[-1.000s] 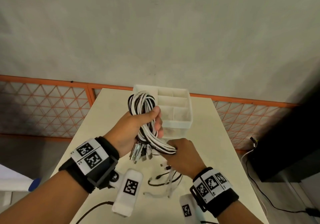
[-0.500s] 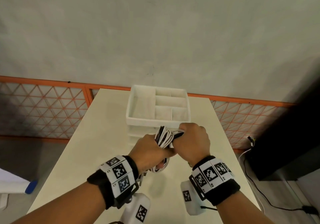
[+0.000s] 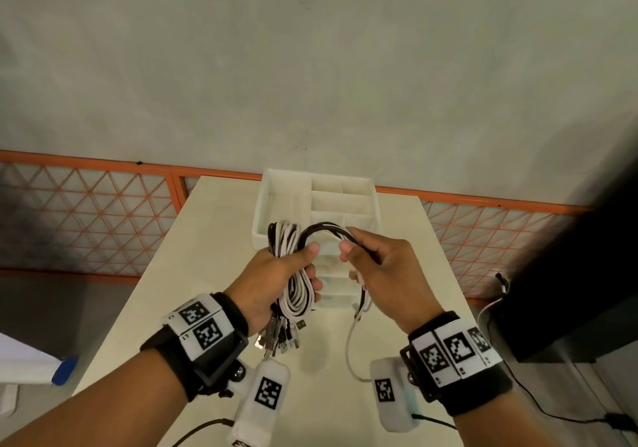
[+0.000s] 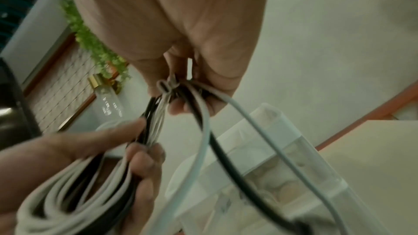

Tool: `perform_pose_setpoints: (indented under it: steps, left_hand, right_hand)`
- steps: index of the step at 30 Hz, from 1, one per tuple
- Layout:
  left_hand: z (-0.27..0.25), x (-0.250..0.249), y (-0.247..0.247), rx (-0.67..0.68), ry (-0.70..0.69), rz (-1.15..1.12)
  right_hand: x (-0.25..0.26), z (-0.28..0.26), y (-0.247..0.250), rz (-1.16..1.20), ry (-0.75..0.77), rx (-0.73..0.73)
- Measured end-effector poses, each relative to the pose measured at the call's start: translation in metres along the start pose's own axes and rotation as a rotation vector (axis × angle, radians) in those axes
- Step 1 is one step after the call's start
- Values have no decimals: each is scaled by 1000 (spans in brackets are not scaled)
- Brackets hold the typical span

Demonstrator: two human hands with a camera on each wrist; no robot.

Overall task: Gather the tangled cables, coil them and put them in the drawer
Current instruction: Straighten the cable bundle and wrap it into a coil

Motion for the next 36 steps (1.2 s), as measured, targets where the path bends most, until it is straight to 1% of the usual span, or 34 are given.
perform_pose_setpoints:
  steps: [2,5,7,8,10,12,13,15,17,20,22,24,25,27,29,32,33,34,36]
  left_hand:
    - [-3,-4,-4,-10,-26,42]
    - [-6,-10,-12,1,-75,78]
    - [-6,-12,-18,32,-84,93]
    - [-7,-13,-20,36,-86,75]
    - [-7,-13,-19,13,-94,29]
    - [-7,-11,-14,-18,-95,-15]
    - [-6,-9,-12,-10,-83,-47]
    - [-5,-5,-12,36,-27,-152]
    - [-6,-4,-11,42,4,-201]
    - [-6,-5,-8,0,-54,-69]
    - [-5,-5,-3,-36,-78,-10]
    - [-3,-3,3,-76,-68,-33]
    - [-3,-3,3,-73,-52,-69]
    - [-3,-3,0,-26,-25,-133]
    - [-6,-4,-1,-10,-41,-119]
    - [-8,-9,4,-88,-98,-89]
    - [-8,-12,7,-126,-113,-100]
    - [-7,-15,11,-165,-124,-128]
    - [-6,-21,19,-191,-134,-217]
  right_hand:
    - [4,-3,-6,-38,135,-72]
    - [12,-17,-26,-184,331,-153]
    - [14,-28,-43,-269,417,-173]
    - [11,-31,-50,-277,434,-163]
    - [3,-34,-58,-271,418,-95]
    - [-3,-34,-58,-296,363,-12]
    - [-5,-35,-55,-322,326,12]
    - [-9,-33,-50,-384,259,15]
    - [-9,-32,-52,-358,213,29]
    - [-3,-31,-60,-195,250,99]
    - [-2,-33,-64,-172,265,155]
    - [-3,-33,-66,-195,279,221]
    - [-3,-32,-66,-203,283,248]
    - [-3,-31,-65,-223,296,254]
    - [-1,-32,-66,-270,321,247]
    - [2,-35,-72,-327,334,272]
    - [2,-36,-71,-311,303,291]
    - [1,-34,-68,-269,238,308]
    - [-6,-29,-53,-166,40,315]
Point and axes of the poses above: each hand's wrist, its own z-axis towards the middle knuckle, its own y-axis out of the back of the hand, x = y × z, the point moved 7 cm from there along z, towards the middle knuckle, and after that the axes turned 7 degrees about z, right-handed, at the moved point
